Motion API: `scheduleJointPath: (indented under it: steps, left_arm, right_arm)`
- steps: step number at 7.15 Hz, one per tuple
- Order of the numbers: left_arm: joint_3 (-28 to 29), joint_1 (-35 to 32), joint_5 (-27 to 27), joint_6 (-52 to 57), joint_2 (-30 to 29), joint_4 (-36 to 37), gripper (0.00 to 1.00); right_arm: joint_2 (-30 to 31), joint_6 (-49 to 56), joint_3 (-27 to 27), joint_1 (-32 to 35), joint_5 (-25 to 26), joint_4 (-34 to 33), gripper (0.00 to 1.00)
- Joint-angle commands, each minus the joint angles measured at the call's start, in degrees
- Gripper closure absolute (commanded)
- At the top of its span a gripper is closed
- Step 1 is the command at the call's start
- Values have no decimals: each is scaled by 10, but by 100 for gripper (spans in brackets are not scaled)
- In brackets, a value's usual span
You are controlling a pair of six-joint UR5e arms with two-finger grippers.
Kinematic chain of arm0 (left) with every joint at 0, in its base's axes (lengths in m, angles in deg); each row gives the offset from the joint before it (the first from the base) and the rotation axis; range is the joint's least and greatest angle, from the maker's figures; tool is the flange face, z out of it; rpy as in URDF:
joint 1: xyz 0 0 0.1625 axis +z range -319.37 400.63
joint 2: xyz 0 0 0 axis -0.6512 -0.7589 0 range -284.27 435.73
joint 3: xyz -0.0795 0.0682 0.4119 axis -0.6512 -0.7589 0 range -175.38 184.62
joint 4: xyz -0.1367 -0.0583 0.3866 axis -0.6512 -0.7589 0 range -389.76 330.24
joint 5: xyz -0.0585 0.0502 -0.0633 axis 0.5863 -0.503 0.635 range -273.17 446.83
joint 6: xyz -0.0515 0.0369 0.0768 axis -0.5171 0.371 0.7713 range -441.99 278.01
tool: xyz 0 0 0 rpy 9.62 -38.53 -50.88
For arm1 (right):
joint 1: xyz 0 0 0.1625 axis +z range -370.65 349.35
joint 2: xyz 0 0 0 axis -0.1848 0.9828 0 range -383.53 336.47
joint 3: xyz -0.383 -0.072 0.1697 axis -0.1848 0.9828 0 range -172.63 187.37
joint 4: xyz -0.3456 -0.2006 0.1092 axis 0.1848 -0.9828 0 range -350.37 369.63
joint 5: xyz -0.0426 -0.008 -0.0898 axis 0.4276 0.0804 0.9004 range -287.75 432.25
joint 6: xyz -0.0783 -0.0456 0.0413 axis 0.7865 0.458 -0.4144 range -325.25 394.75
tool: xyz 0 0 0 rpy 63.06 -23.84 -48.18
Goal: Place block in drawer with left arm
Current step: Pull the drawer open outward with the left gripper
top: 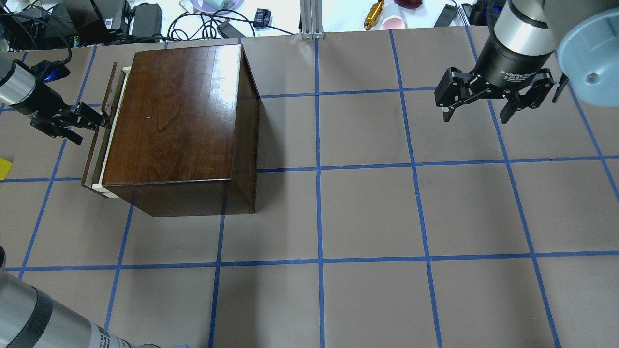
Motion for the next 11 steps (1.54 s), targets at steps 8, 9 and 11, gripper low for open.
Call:
scheduleJointPath:
  steps: [8,9,11]
  left_arm:
    - [18,6,-52,27,1,2,14]
    - [19,6,-55,27,1,3,14]
    - [19,6,-66,29,2,3,14]
  right_arm:
    - [0,0,0,0,0,0,0]
    - [0,0,0,0,0,0,0]
    - [0,0,0,0,0,0,0]
